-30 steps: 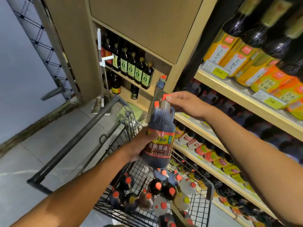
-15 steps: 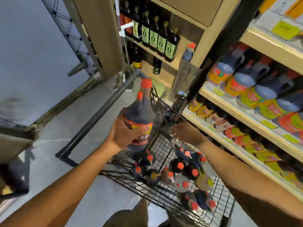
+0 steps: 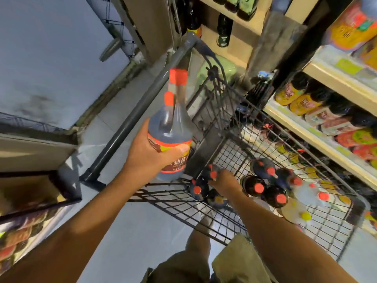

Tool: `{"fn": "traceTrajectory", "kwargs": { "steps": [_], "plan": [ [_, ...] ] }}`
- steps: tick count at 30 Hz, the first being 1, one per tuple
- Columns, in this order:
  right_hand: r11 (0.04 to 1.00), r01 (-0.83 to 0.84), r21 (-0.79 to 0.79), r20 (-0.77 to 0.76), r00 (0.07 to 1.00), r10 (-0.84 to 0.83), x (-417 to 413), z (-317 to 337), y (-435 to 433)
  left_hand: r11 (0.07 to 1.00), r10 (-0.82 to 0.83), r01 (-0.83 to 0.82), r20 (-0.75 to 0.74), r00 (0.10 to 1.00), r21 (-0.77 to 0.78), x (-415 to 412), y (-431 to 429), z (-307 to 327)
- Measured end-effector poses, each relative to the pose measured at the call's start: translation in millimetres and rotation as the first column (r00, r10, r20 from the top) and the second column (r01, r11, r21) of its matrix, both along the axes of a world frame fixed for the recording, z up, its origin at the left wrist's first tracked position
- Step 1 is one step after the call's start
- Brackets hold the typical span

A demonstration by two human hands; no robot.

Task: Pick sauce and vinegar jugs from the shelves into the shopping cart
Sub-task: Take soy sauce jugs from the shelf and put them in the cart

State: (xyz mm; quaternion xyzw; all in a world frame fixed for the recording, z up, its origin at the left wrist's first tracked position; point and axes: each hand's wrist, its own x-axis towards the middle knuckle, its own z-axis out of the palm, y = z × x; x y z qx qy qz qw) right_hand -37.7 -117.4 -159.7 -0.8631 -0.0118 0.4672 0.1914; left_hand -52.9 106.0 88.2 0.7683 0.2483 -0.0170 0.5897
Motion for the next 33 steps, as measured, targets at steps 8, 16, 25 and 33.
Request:
{"fn": "traceTrajectory", "kwargs": {
  "steps": [8, 16, 25, 33],
  "plan": [
    [0.988, 0.154, -0.029, 0.147, 0.978, -0.148, -11.3, -30.8, 8.7, 0.998, -0.060, 0.060, -0.001, 0.998, -0.012, 6.1, 4.5, 5.8],
    [0.954, 0.149, 0.261, 0.285, 0.932, -0.224, 15.0, -13.0, -11.8, 0.992, -0.089, 0.089, 0.003, 0.996, -0.095, 6.9, 9.7, 9.3],
    [0.778, -0.058, 0.626, 0.386, 0.890, -0.244, 72.8, 106.0, -26.3, 0.944, -0.112, 0.114, 0.024, 0.993, -0.308, 0.1, 8.5, 26.1],
    [0.526, 0.068, 0.848, 0.265, 0.805, -0.531, 113.2, 280.6, -22.3, 0.837, -0.085, 0.101, 0.056, 0.995, -0.538, 6.0, -0.4, 66.4]
  ]
}}
